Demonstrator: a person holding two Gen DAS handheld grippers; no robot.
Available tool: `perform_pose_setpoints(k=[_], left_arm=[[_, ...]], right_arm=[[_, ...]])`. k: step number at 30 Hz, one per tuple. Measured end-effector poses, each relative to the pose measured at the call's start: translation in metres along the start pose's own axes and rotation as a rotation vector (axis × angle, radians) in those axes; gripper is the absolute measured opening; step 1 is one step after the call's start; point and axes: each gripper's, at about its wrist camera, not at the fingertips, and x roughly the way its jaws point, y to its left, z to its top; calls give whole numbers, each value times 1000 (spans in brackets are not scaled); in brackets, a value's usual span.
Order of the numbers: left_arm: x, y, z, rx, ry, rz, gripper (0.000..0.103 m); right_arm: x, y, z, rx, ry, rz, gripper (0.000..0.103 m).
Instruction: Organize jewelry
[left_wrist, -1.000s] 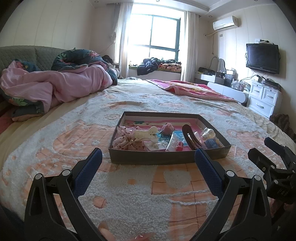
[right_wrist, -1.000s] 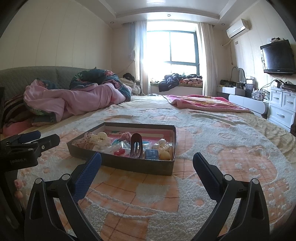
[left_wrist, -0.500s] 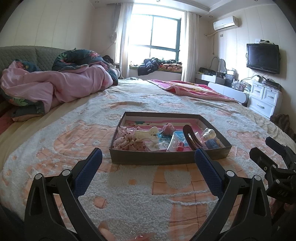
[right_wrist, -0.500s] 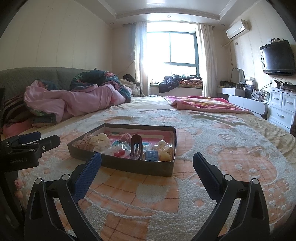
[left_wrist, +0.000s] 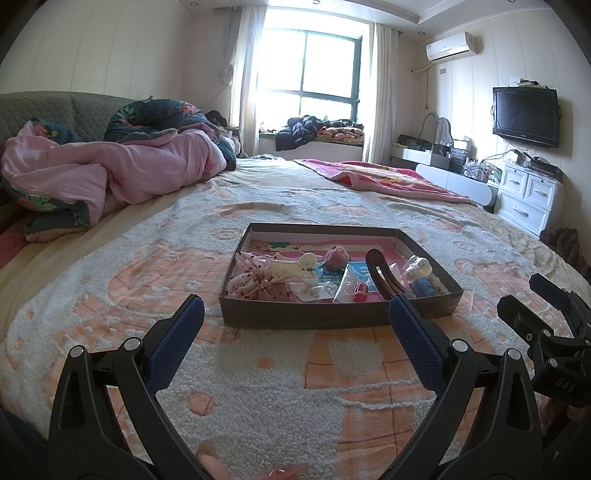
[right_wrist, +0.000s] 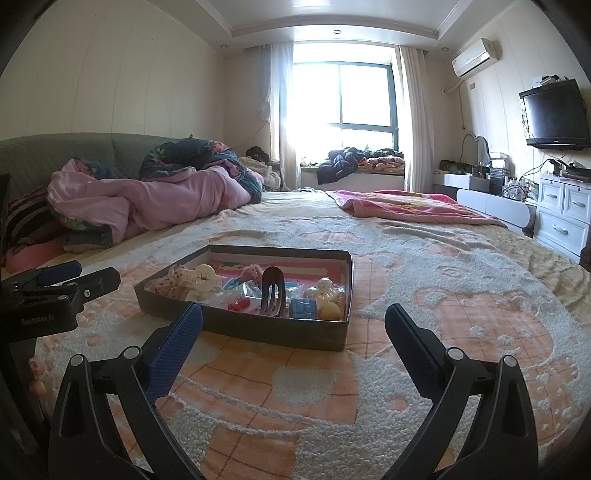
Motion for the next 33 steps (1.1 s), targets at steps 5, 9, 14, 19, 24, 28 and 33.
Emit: perform_pose_setpoints(k=[5, 9, 14, 19, 24, 28, 33], left_arm=[[0, 0, 0, 0, 0, 0, 92], [0, 0, 0, 1, -1, 0, 92], [0, 0, 0, 0, 0, 0, 92], [0, 0, 0, 1, 1, 2, 92], [0, 0, 0, 1, 1, 0, 92], [0, 2, 1, -8, 4, -9, 92], [1, 4, 2, -4, 5, -7, 92]], right_arm=[[1, 0, 0, 0, 1, -1, 97], [0, 0, 0, -1, 0, -1, 96], [0, 0, 0, -2, 0, 0, 97], [0, 1, 0, -1, 0, -4, 97], [0, 1, 0, -1, 1, -3, 97], [-1, 1, 1, -2, 0, -7, 97], [-1, 0, 0, -3, 0, -10, 97]])
